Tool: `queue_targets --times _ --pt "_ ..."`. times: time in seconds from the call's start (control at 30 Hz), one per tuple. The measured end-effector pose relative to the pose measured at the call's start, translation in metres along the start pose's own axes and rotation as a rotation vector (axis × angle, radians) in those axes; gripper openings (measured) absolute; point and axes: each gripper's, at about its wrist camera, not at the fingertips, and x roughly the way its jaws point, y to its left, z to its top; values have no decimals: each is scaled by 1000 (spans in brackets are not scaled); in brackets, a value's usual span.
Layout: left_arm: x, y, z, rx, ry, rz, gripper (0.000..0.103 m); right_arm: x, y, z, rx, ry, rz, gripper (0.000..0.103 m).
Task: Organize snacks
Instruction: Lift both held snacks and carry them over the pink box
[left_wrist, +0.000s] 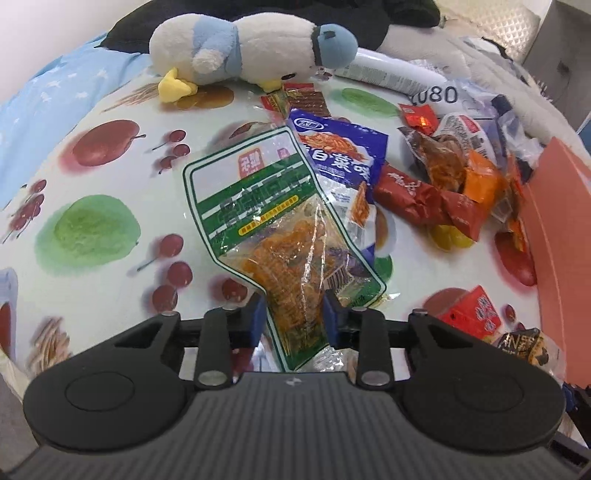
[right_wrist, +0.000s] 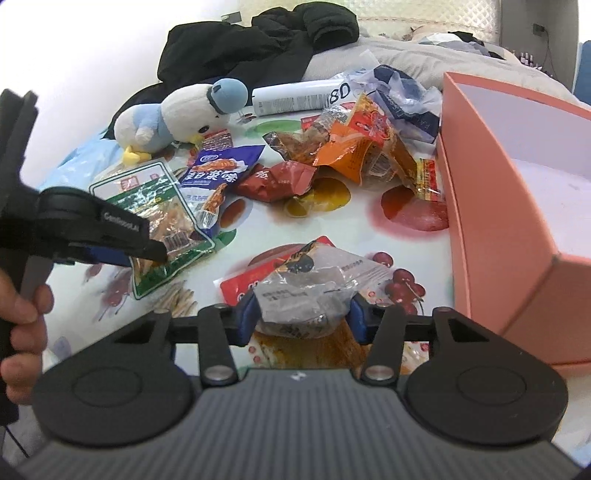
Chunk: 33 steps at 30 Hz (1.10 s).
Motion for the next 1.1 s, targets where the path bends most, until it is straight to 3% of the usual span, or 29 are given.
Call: queue_targets --times 0.4,0.43,0.67,0.8,1.1 --pt "-69 -2 -26 -8 -75 -84 26 -50 5 -7 -6 -64 -35 49" --pt "-75 -2 -27 -7 -81 -91 10 -55 4 -6 -1 -72 -38 49" --pt "-101 -5 -38 6 -105 -128 7 -88 0 -5 23 -132 -68 49" --pt "-105 0 -45 -21 -96 -154 5 -95 -5 -9 40 -133 -83 49" --pt "-134 -15 -49 24 -131 -216 5 -121 -18 -10 76 -166 -108 49"
